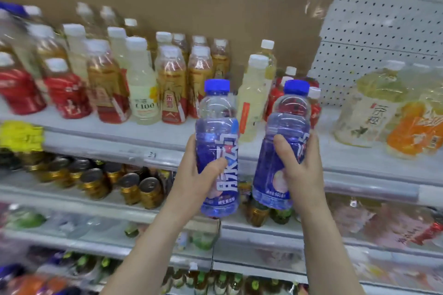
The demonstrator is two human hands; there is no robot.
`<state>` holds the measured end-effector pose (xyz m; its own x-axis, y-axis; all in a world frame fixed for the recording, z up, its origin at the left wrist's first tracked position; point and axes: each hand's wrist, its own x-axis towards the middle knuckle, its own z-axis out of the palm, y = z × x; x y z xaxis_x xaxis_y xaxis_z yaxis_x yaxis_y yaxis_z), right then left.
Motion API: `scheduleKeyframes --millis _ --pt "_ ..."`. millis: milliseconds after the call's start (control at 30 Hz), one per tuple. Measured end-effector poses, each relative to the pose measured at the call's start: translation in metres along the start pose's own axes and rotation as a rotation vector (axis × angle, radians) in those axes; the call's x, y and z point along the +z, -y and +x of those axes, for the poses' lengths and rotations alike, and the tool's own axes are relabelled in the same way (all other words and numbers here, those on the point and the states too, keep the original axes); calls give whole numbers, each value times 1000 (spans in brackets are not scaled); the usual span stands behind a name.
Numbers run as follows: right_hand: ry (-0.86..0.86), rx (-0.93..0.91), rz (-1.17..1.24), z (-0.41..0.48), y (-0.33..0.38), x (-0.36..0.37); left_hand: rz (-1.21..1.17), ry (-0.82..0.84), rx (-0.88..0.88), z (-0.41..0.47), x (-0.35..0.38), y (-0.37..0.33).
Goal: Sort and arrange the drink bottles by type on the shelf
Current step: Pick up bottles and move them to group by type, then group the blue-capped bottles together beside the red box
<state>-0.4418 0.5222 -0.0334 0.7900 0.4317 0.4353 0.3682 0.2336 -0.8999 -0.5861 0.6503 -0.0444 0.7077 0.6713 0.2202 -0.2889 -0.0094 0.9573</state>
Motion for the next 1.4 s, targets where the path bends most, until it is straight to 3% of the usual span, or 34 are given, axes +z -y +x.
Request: scheduleKeyframes --millis 233,333,667,1167,1400 --pt "158 81 76 -39 -7 130 -57 -277 -68 -34 -134 -19" --pt "180 160 164 -55 -1 191 -75 -340 -62 -45 -194 -35" --pt "329 154 273 -101 25 369 6 -483 -31 -89 -373 -82" --pt "518 7 254 -25 62 557 -38 -647 109 -22 -514 -133" --pt "428 -80 382 54 138 632 -23 -603 147 22 -569 -149"
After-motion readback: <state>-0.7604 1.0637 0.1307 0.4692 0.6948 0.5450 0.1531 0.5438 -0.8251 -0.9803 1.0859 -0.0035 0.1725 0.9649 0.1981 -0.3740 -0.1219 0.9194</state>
